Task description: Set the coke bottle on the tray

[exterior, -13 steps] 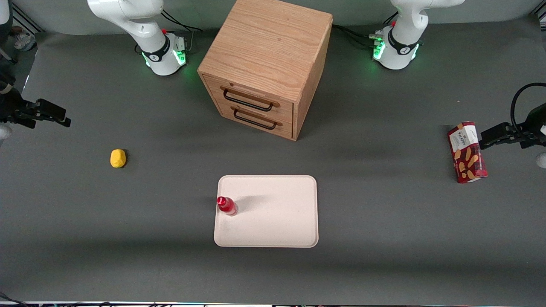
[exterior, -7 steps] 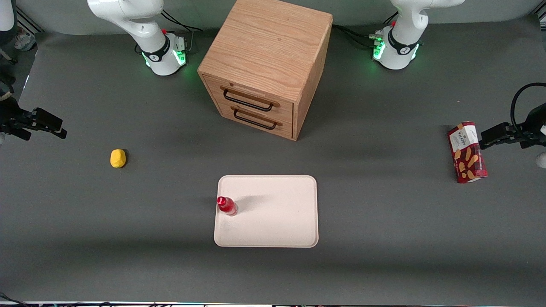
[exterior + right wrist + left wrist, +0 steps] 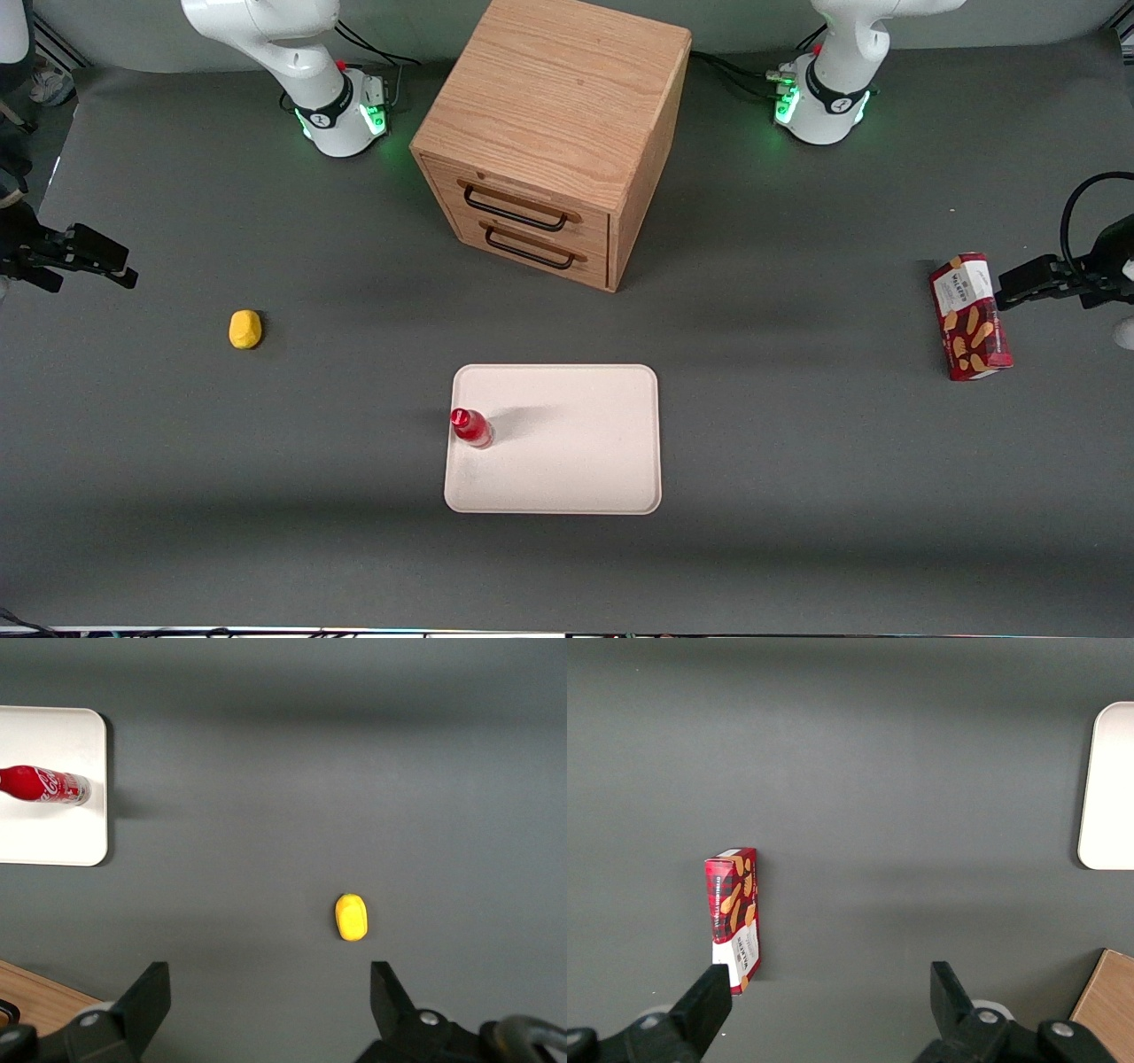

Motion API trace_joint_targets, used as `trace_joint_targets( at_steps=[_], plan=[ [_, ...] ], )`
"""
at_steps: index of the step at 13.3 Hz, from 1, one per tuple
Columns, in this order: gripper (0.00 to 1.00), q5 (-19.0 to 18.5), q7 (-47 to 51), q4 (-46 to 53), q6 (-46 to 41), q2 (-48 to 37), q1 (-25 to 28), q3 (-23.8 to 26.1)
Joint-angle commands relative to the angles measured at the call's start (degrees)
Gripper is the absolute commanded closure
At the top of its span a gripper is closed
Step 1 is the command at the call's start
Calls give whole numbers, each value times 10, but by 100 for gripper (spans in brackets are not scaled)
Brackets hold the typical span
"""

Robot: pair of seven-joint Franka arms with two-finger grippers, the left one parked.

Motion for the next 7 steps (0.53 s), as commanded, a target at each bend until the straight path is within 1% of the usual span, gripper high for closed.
trace_joint_targets(
  at_steps=[1, 7],
  plan=[
    [0, -15, -11, -11, -2, -13, 2, -1],
    [0, -17, -8, 5, -18, -6, 9, -1]
  ],
)
